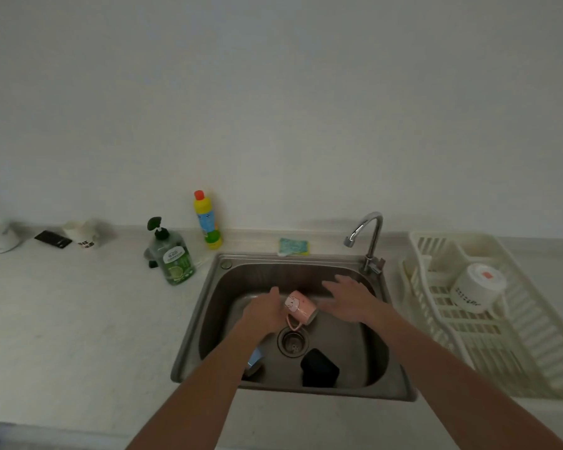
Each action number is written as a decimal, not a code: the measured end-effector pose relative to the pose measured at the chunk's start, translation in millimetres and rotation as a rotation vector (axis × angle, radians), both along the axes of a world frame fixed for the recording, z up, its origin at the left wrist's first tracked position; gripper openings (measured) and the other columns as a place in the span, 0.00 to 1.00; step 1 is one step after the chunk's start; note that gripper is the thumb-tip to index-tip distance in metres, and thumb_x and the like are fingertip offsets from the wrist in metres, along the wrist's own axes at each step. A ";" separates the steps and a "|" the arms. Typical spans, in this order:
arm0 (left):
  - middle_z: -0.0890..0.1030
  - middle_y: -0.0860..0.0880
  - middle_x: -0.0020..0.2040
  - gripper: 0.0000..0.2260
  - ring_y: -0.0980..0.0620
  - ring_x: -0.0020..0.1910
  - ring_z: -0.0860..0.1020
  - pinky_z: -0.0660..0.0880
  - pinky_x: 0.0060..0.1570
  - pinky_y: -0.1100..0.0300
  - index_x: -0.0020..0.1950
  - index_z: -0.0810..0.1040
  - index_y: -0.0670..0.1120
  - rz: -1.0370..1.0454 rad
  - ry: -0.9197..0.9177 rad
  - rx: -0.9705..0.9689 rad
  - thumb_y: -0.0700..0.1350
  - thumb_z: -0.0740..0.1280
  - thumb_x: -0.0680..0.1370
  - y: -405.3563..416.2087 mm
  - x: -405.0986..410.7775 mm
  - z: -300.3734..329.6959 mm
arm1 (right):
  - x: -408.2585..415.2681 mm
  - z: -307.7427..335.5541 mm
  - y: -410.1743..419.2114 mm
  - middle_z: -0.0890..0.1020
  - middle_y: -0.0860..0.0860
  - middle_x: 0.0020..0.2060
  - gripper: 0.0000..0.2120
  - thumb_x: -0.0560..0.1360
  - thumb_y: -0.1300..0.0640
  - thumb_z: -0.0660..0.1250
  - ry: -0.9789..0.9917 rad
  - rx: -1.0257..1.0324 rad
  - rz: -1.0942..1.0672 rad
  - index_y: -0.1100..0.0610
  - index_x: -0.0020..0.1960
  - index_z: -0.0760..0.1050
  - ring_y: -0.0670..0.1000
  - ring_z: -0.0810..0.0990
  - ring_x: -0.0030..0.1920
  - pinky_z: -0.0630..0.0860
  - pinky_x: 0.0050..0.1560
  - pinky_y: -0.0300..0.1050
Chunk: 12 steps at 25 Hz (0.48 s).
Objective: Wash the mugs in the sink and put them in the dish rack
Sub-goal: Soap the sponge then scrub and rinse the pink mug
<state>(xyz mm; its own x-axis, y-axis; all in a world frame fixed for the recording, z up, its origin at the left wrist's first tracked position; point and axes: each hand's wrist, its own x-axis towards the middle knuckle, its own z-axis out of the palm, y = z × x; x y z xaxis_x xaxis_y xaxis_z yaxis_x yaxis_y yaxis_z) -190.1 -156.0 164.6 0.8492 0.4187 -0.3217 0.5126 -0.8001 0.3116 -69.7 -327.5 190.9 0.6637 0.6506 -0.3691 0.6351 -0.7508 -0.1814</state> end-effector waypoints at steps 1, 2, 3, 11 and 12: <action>0.77 0.42 0.63 0.26 0.43 0.62 0.76 0.74 0.59 0.51 0.74 0.61 0.43 -0.008 0.012 -0.004 0.50 0.64 0.80 8.3 6.4 -6.0 | 6.0 -6.6 10.0 0.56 0.59 0.78 0.33 0.79 0.37 0.58 0.010 -0.001 0.004 0.50 0.78 0.58 0.60 0.53 0.78 0.53 0.76 0.61; 0.77 0.42 0.62 0.25 0.43 0.60 0.77 0.75 0.58 0.50 0.73 0.62 0.44 -0.011 0.021 -0.007 0.49 0.65 0.79 17.2 13.6 -12.2 | 13.1 -14.0 20.3 0.57 0.59 0.78 0.32 0.79 0.38 0.58 0.016 0.000 0.007 0.51 0.78 0.60 0.60 0.54 0.78 0.54 0.76 0.61; 0.78 0.42 0.61 0.25 0.43 0.60 0.77 0.76 0.58 0.50 0.73 0.62 0.44 -0.009 0.023 -0.011 0.48 0.66 0.79 25.8 21.7 -18.9 | 21.4 -22.0 30.4 0.58 0.58 0.78 0.31 0.79 0.39 0.59 0.026 0.003 0.005 0.52 0.77 0.61 0.60 0.54 0.78 0.54 0.76 0.61; 0.72 0.42 0.70 0.26 0.44 0.69 0.71 0.70 0.66 0.51 0.76 0.61 0.45 0.042 0.112 -0.062 0.50 0.63 0.81 85.7 79.3 -79.7 | 92.8 -91.7 109.4 0.60 0.59 0.76 0.28 0.80 0.40 0.58 0.084 0.000 -0.010 0.51 0.77 0.61 0.60 0.58 0.76 0.57 0.75 0.61; 0.72 0.43 0.70 0.24 0.44 0.68 0.72 0.70 0.66 0.50 0.75 0.62 0.46 0.036 0.121 -0.053 0.50 0.62 0.81 91.5 84.2 -87.2 | 100.5 -100.2 116.6 0.63 0.58 0.75 0.27 0.80 0.41 0.58 0.082 -0.008 -0.010 0.52 0.76 0.62 0.60 0.60 0.75 0.59 0.74 0.61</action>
<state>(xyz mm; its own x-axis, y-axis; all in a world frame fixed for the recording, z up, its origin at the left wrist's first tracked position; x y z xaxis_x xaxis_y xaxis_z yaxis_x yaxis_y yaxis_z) -106.0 -64.5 77.4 0.7878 0.4279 -0.4430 0.5768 -0.7649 0.2869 30.8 -210.9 90.7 0.6375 0.6408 -0.4277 0.6109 -0.7587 -0.2263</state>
